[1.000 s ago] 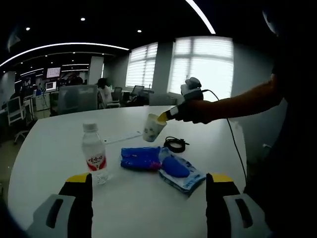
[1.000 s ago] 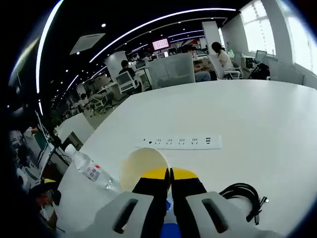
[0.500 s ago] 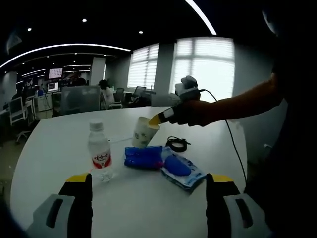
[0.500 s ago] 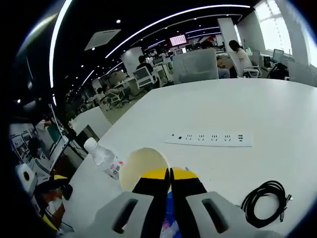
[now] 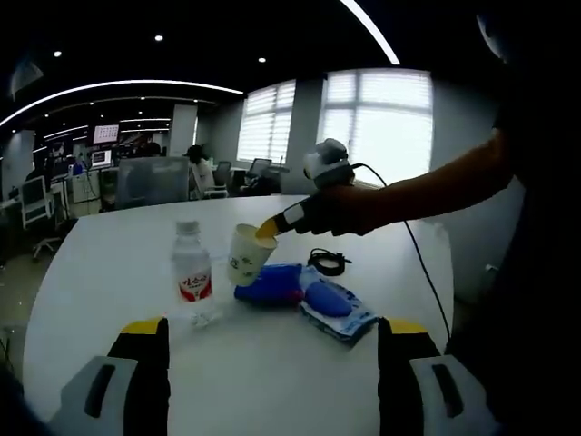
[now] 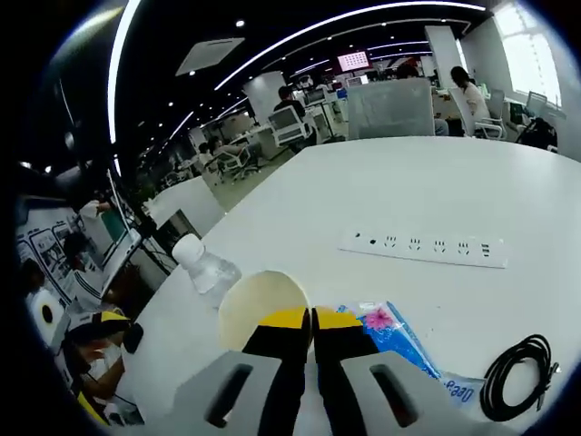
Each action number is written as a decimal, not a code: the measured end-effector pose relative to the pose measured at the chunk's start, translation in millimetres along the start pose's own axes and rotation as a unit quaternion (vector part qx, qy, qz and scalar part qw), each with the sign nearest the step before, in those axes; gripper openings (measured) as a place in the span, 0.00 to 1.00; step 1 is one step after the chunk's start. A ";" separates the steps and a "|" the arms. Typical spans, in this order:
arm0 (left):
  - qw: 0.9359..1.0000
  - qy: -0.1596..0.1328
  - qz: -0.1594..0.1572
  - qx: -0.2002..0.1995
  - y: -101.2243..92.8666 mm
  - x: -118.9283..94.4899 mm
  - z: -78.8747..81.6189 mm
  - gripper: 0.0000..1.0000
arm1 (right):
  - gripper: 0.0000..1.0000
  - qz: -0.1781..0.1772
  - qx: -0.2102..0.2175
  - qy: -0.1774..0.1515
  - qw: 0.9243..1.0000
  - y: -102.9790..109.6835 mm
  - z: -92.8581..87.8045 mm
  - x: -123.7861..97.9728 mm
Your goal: Arrange the tabletop items into an orderly group along one side of the table until the central work area is clear of visible clutter.
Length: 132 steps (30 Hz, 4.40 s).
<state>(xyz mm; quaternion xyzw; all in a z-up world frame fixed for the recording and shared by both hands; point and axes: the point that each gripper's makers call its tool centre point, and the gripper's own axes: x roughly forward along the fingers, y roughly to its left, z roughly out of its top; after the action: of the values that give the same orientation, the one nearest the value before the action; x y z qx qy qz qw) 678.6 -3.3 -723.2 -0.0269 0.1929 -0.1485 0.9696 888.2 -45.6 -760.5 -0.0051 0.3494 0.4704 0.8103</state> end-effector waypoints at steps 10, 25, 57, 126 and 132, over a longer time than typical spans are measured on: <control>1.000 0.002 0.008 -0.006 8.0 -10.3 -4.8 0.95 | 0.00 0.004 -0.005 0.034 0.999 2.9 -19.1 29.2; 1.000 0.004 0.020 -0.020 19.0 -21.1 -12.7 0.94 | 0.00 -0.030 -0.037 0.062 0.997 8.0 -31.9 42.6; 1.000 0.003 0.016 -0.022 19.3 -20.3 -14.4 0.93 | 0.01 -0.040 -0.045 0.074 0.995 2.9 -31.2 49.9; 0.999 0.014 -0.032 0.013 -31.7 29.9 10.5 1.00 | 0.54 -0.056 -0.080 0.004 0.995 -64.0 -63.8 -47.8; 0.999 0.020 -0.032 0.008 -33.0 26.6 4.7 1.00 | 0.47 -0.053 -0.097 0.012 0.994 -67.5 -63.7 -33.4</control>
<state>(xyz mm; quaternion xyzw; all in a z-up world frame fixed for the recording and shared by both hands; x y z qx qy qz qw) 694.6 -42.8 -725.0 -0.0222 0.2102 -0.1815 0.9604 893.8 -130.1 -811.2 -0.1075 0.3109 0.4584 0.8256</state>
